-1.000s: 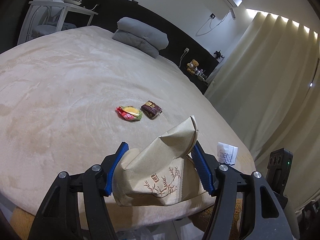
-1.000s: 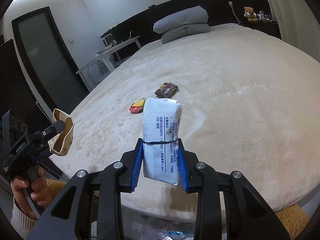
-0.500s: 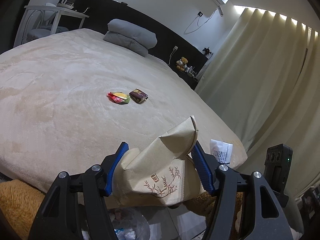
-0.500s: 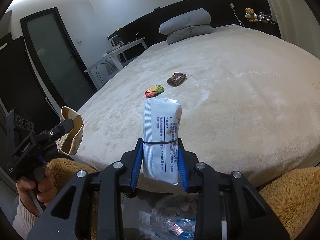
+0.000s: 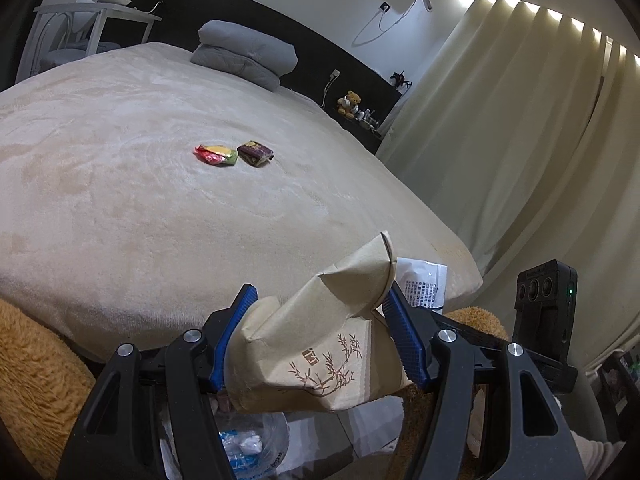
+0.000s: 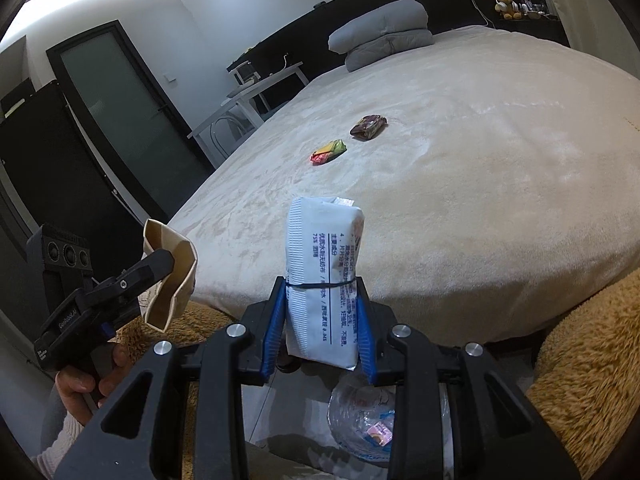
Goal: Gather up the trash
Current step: 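Lift the white packet and tan bag and carry both off the bed toward the bin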
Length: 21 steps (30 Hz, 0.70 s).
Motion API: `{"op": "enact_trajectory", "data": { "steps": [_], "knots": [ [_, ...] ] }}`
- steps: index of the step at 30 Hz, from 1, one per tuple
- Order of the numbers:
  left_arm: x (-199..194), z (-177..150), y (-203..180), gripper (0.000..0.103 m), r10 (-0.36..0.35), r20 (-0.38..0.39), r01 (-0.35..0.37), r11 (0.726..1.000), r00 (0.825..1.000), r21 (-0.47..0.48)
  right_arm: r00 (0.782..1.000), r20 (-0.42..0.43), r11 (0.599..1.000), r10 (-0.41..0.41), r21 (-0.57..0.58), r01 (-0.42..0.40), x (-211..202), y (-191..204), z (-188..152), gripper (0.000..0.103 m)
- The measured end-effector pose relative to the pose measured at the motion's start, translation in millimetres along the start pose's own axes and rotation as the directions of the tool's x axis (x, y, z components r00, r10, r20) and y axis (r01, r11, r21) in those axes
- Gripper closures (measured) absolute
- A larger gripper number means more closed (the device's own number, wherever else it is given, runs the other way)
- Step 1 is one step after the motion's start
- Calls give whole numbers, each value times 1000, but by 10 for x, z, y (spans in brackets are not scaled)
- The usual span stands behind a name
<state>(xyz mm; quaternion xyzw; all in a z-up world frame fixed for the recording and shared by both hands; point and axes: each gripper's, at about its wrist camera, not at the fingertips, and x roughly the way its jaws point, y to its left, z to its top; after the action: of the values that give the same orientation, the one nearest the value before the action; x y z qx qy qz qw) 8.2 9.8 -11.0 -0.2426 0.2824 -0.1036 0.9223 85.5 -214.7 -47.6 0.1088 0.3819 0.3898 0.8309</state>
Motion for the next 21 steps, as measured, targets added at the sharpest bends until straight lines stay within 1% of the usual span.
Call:
{"op": "enact_trajectory", "data": {
  "steps": [2,6,8,11,14,17,19,21],
  "knots": [
    [15,-45,21,40,-1,-17,0,1000,1000,-11,1000,-9,1000,6,10,-6,-5,-14,-47,70],
    [61,-116,60,40,-11,-59,9,999,998,-45,998,-55,999,26,43,-24,61,-41,-121,70],
    [91,-136,45,40,-1,-67,-2,999,998,-40,996,-84,999,8,42,-5,107,-35,-154,70],
    [173,-164,60,40,-20,-93,14,998,996,-68,992,-124,999,-5,50,11,185,-55,-202,70],
    [274,-196,91,40,-31,-132,19,996,991,-86,983,-182,998,-17,64,29,301,-83,-251,70],
    [367,-238,140,40,-13,-186,-6,995,982,-98,971,-237,996,-26,78,46,411,-123,-313,70],
    [456,-288,195,40,16,-238,-43,993,971,-108,962,-272,995,-25,90,51,480,-163,-346,70],
    [521,-334,239,40,28,-276,-63,991,961,-118,950,-310,993,-24,103,59,550,-202,-376,70]
  ]
}}
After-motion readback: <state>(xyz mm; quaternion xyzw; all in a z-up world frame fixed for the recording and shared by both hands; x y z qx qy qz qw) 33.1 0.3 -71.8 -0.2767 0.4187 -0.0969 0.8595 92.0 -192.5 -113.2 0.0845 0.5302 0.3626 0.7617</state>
